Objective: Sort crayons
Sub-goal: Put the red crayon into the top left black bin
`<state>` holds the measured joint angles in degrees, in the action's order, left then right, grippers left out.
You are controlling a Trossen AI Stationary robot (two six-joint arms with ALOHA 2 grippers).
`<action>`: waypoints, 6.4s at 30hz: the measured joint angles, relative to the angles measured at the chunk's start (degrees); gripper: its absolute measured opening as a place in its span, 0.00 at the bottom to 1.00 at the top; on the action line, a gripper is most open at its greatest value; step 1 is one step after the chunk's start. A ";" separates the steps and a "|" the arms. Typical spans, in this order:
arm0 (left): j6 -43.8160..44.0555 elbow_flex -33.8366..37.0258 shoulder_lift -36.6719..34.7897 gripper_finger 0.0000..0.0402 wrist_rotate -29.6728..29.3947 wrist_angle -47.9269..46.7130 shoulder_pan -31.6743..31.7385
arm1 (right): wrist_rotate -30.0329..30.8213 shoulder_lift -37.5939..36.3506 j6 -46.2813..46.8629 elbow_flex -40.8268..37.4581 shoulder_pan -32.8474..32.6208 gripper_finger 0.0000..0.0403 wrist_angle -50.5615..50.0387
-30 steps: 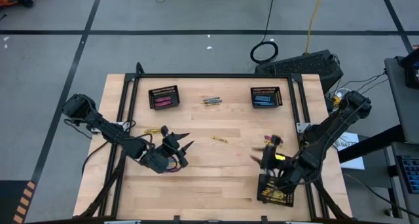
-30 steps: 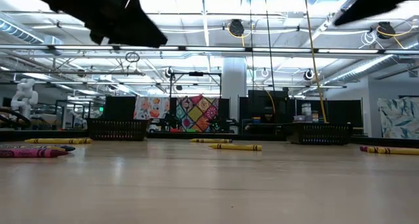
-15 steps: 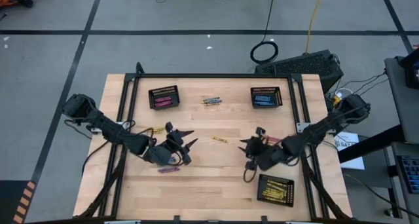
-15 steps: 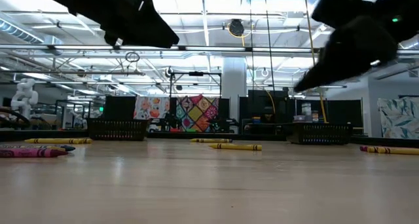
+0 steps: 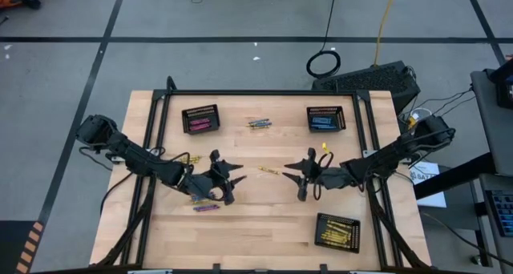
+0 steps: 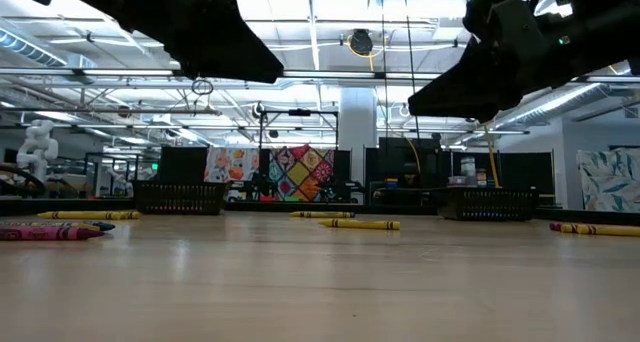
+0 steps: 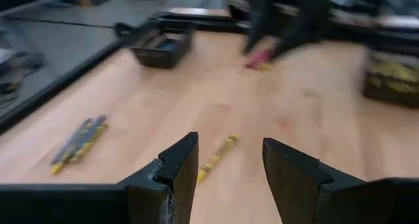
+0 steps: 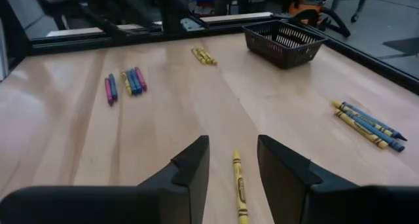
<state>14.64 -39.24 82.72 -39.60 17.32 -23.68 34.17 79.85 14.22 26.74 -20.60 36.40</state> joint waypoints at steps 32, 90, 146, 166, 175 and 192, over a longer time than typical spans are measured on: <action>45.29 -0.02 6.25 0.43 19.67 -37.87 -30.29 | 0.24 0.00 -0.37 0.00 0.02 0.28 -0.74; 40.05 -2.23 8.20 0.43 12.13 -40.80 -27.99 | 0.22 0.00 0.07 0.02 1.53 0.28 -1.09; 34.46 -4.57 -3.25 0.00 -1.71 -44.91 -23.23 | 0.00 0.00 0.04 0.04 1.51 0.28 -1.27; -13.58 -4.57 -23.50 0.00 17.13 -60.06 36.46 | 0.20 -0.02 0.04 0.04 1.53 0.28 -2.14; 6.95 -3.89 -23.12 0.00 27.56 -59.97 34.30 | 0.20 -0.02 1.53 0.04 1.53 0.28 -2.77; 28.52 12.00 -18.92 0.36 26.84 -36.77 27.28 | 0.22 -0.02 -0.11 0.04 1.53 0.28 -2.87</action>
<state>43.16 -27.24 63.80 -12.75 -19.45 3.59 34.39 79.83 14.11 26.79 -19.07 33.53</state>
